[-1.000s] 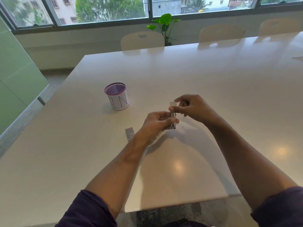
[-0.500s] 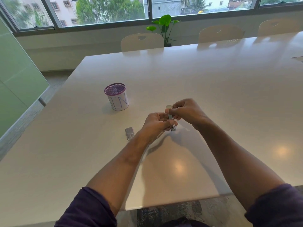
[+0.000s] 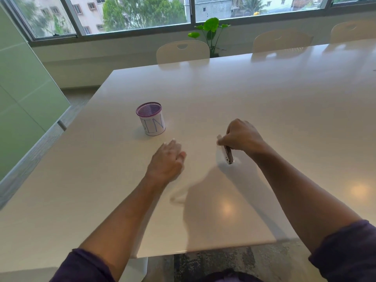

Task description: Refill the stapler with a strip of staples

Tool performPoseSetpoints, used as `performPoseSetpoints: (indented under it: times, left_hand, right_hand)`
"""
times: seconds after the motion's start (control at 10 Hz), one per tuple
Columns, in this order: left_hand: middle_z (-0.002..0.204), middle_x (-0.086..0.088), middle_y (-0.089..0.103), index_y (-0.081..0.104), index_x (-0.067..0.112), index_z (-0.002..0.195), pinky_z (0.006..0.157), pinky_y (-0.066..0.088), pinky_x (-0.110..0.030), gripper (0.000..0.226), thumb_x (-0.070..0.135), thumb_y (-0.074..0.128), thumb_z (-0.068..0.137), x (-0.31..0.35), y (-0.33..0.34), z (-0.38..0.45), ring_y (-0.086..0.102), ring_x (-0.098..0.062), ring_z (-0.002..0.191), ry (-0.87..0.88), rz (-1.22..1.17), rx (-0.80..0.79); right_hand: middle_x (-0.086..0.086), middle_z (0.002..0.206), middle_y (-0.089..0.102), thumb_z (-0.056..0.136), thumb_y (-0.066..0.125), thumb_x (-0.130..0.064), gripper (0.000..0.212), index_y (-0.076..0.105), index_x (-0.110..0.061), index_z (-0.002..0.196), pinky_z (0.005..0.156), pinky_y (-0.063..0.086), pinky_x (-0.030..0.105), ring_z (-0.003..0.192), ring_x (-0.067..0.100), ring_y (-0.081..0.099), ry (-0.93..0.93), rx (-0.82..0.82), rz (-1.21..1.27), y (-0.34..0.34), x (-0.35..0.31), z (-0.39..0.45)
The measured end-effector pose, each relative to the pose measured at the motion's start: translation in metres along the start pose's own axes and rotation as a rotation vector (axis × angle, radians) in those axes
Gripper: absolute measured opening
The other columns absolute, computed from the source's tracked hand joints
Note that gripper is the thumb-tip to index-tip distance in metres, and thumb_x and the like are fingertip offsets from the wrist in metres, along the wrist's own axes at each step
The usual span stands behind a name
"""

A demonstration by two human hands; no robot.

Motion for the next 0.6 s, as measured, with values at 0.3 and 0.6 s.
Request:
performPoseSetpoints:
  times: [0.3, 0.6]
  left_hand:
    - [0.174, -0.011, 0.021, 0.028, 0.009, 0.164, 0.131, 0.005, -0.034, 0.061, 0.039, 0.033, 0.111, 0.036, 0.021, 0.013, 0.014, -0.025, 0.162, 0.121, 0.096, 0.014]
    - [0.176, -0.007, 0.013, 0.022, 0.01, 0.166, 0.132, 0.005, -0.039, 0.07, 0.05, 0.029, 0.108, 0.041, 0.022, 0.015, 0.005, -0.025, 0.163, 0.053, -0.001, -0.002]
  right_hand:
    - [0.005, 0.063, 0.067, 0.062, 0.089, -0.033, 0.036, 0.062, -0.009, 0.06, 0.062, 0.051, 0.03, 0.073, 0.026, 0.069, 0.024, -0.119, -0.125, 0.014, -0.003, 0.004]
    - [-0.002, 0.059, 0.066, 0.064, 0.084, -0.069, 0.06, 0.062, -0.013, 0.061, 0.059, 0.048, 0.027, 0.066, 0.018, 0.067, 0.003, -0.154, -0.285, 0.011, -0.008, 0.003]
Point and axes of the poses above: each hand's wrist, its own z-axis towards the middle knuckle, its own y-axis out of the palm, x = y × z, the point moved 5 cm from there along z, towards the middle knuckle
